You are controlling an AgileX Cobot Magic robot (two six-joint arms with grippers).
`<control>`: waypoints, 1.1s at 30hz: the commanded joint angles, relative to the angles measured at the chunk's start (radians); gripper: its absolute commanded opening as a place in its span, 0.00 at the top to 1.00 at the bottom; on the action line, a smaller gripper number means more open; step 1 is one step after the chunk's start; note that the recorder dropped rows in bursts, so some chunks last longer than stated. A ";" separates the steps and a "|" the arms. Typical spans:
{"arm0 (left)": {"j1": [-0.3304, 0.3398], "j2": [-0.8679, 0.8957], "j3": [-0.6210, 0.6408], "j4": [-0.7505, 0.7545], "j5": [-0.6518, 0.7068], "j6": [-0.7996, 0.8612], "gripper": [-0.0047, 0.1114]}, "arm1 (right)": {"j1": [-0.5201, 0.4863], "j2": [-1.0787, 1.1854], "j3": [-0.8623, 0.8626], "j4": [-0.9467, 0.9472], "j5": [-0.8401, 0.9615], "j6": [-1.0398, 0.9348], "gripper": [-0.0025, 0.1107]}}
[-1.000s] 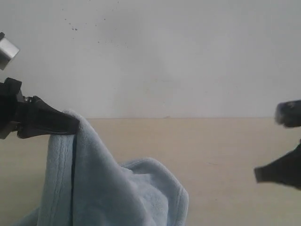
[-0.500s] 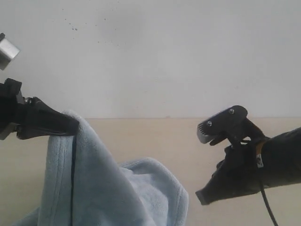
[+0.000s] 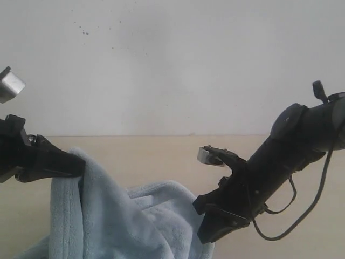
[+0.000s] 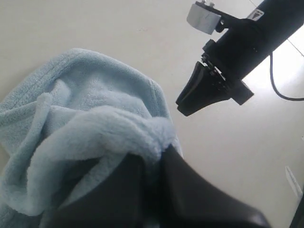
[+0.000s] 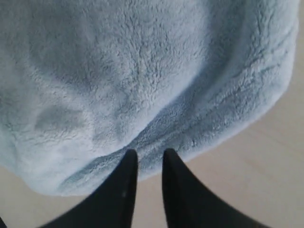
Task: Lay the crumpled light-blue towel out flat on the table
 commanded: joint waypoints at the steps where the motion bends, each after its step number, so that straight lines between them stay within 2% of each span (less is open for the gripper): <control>1: -0.002 -0.001 0.005 -0.035 -0.009 0.004 0.92 | -0.009 0.031 -0.017 0.004 -0.081 -0.034 0.56; 3: -0.002 -0.001 0.005 -0.035 -0.009 0.004 0.92 | -0.009 0.033 -0.017 -0.013 -0.149 -0.031 0.50; 9: -0.002 -0.001 0.005 -0.038 -0.013 0.014 0.92 | -0.009 0.036 -0.017 -0.082 -0.288 0.046 0.51; 17: -0.002 -0.001 0.005 -0.038 -0.013 0.019 0.92 | -0.007 0.092 -0.017 -0.073 -0.290 0.041 0.51; 22: -0.002 -0.001 0.005 -0.038 -0.013 0.019 0.92 | -0.007 0.096 -0.017 -0.031 -0.266 -0.028 0.51; 24: -0.002 -0.001 0.005 -0.038 -0.013 0.019 0.92 | -0.007 0.100 -0.017 0.000 -0.243 -0.058 0.57; 27: -0.002 -0.001 0.005 -0.038 -0.013 0.019 0.92 | -0.007 0.103 -0.017 0.038 -0.204 -0.098 0.72; 31: -0.002 -0.001 0.005 -0.038 -0.013 0.019 0.92 | -0.007 0.101 -0.017 0.047 -0.189 -0.104 0.98; 33: -0.002 -0.001 0.005 -0.038 -0.013 0.019 0.92 | -0.007 0.101 -0.017 0.047 -0.184 -0.104 0.98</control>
